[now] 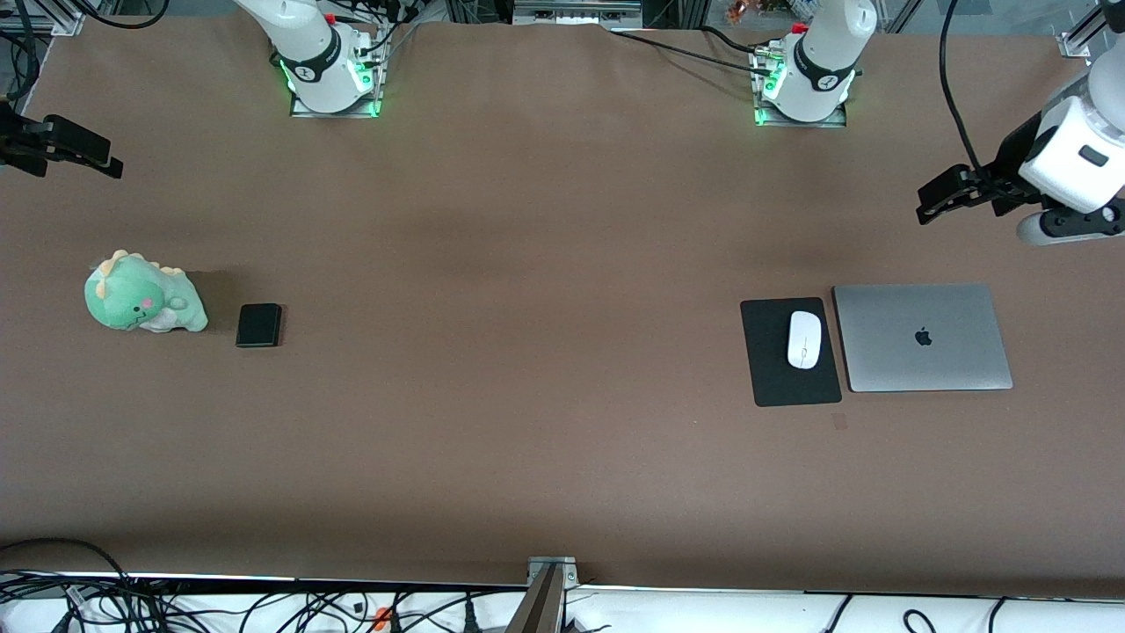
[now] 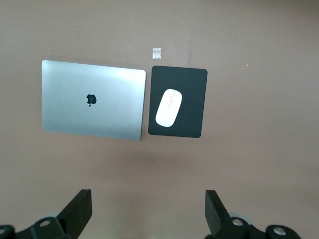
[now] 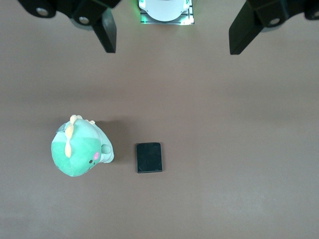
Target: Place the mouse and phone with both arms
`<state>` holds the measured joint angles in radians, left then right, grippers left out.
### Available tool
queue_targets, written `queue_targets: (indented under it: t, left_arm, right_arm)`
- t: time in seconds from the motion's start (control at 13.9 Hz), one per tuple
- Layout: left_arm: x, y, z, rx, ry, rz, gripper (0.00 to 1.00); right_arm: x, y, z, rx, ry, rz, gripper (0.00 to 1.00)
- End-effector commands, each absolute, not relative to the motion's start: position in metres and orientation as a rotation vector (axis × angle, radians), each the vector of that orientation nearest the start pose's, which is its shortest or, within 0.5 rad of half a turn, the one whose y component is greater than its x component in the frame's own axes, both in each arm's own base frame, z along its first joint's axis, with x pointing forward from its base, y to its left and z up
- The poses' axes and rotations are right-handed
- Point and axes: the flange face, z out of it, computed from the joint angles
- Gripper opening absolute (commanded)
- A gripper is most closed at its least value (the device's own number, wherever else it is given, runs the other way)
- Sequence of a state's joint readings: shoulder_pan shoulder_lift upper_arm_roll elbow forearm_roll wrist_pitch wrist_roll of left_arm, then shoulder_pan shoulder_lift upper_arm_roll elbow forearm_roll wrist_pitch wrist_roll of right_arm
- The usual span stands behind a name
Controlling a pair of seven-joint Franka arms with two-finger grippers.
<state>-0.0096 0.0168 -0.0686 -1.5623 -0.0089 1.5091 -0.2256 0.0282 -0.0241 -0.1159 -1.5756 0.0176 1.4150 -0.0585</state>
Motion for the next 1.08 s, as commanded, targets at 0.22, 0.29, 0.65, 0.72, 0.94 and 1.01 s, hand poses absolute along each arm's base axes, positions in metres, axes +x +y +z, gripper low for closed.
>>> queue_targets:
  t: [0.22, 0.29, 0.65, 0.72, 0.94, 1.01]
  left_arm:
    - [0.5614, -0.0394, 0.6111, -3.161, -0.212, 0.045, 1.0]
    - [0.5622, -0.0394, 0.6117, -3.162, -0.212, 0.033, 1.0]
    - [0.5616, -0.0368, 0.6116, -3.161, -0.222, 0.037, 1.0]
    - [0.5616, -0.0368, 0.6116, -3.161, -0.222, 0.037, 1.0]
    - [0.5609, -0.0368, 0.6122, -3.16, -0.224, 0.04, 1.0]
    - [0.5603, -0.0368, 0.6129, -3.159, -0.233, 0.04, 1.0]
  right_arm:
    - [0.5287, -0.0482, 0.6265, -3.133, 0.059, 0.191, 1.0]
    - [0.5286, -0.049, 0.6251, -3.133, 0.061, 0.195, 1.0]
    - [0.5279, -0.0498, 0.6247, -3.132, 0.063, 0.203, 1.0]
    - [0.528, -0.049, 0.6247, -3.132, 0.061, 0.203, 1.0]
    - [0.5277, -0.0499, 0.6239, -3.133, 0.061, 0.208, 1.0]
    - [0.5276, -0.0491, 0.6245, -3.133, 0.059, 0.208, 1.0]
